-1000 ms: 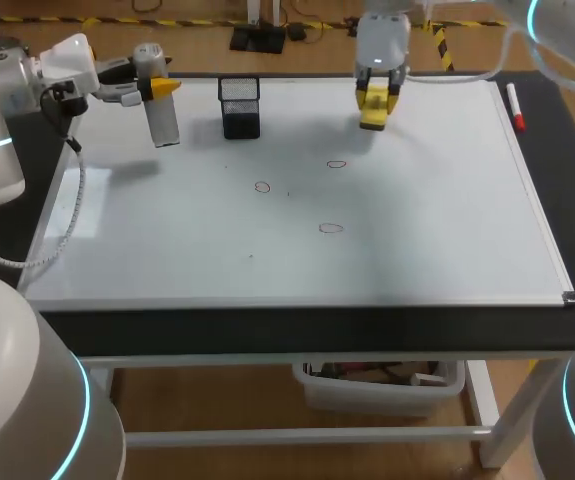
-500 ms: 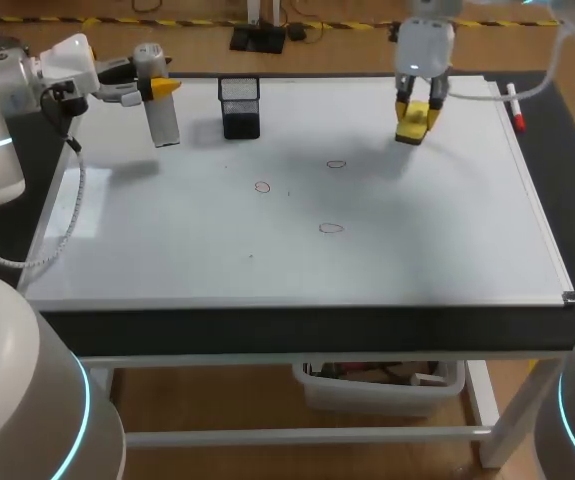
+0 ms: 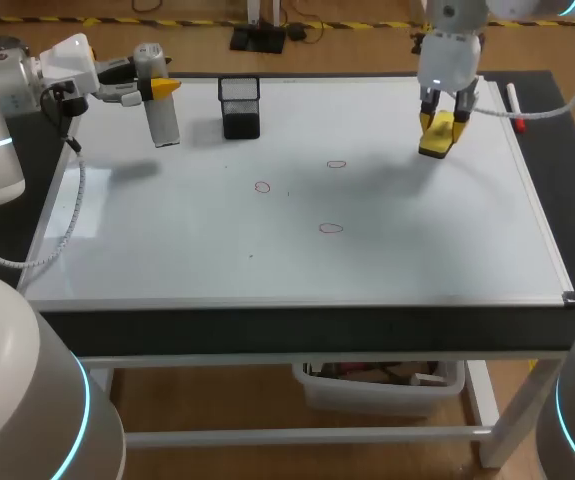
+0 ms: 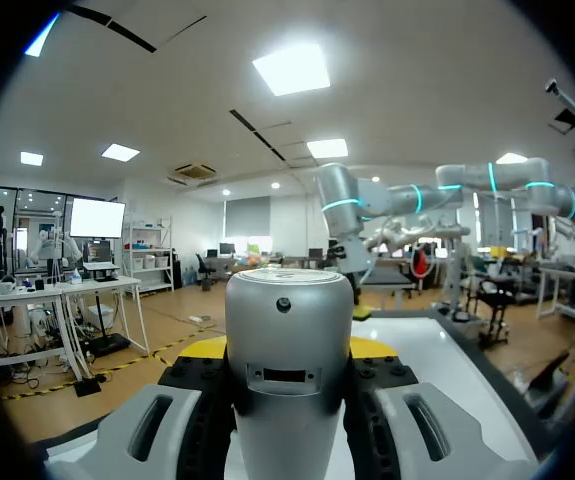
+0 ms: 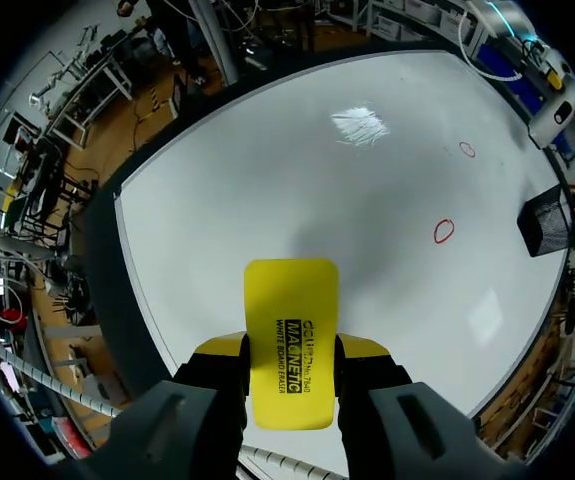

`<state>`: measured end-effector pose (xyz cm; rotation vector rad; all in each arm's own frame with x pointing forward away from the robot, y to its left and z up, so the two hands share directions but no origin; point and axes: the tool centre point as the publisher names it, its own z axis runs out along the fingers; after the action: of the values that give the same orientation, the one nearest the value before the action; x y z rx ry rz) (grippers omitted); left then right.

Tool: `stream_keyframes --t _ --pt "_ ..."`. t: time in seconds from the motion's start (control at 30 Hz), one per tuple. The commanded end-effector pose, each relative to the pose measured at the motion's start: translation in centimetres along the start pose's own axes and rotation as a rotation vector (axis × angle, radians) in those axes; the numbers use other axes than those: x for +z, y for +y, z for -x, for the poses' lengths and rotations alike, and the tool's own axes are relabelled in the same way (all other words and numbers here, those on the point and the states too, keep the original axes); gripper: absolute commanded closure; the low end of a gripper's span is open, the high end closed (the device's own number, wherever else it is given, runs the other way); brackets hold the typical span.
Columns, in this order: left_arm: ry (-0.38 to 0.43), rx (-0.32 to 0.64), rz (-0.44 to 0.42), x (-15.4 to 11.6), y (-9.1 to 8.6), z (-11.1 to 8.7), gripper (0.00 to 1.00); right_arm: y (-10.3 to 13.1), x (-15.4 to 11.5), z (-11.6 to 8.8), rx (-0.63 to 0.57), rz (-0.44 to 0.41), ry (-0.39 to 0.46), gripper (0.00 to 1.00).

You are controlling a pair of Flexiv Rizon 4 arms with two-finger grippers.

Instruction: Pick up the inspection probe, press it on each red-marked spot on the whiteboard one by one, put down the probe, pick up the eraser, and wipe off all the red marks.

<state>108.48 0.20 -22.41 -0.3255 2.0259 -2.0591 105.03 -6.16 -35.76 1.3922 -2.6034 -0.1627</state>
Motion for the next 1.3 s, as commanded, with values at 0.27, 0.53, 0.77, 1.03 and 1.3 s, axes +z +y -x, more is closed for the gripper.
stream_keyframes --t 0.27,0.53,0.77,1.03,1.3 --pt "-0.004 0.003 0.0 0.1 -0.1 -0.1 1.0 0.1 0.3 -1.5 0.028 -0.118 -0.029 1.0" --pt "-0.004 0.003 0.0 0.1 -0.1 -0.1 1.0 -0.4 0.3 -2.1 0.059 -0.06 -0.104 1.0" --pt "-0.004 0.003 0.0 0.1 -0.1 -0.1 1.0 -0.4 0.3 -2.1 0.059 -0.06 -0.104 1.0" --pt "-0.004 0.003 0.0 0.1 -0.1 -0.1 1.0 -0.4 0.3 -2.1 0.059 -0.06 -0.104 1.0" --pt "0.025 0.02 -0.03 1.0 -1.0 -2.7 1.0 -0.4 0.3 -2.1 0.059 -0.06 -0.104 1.0"
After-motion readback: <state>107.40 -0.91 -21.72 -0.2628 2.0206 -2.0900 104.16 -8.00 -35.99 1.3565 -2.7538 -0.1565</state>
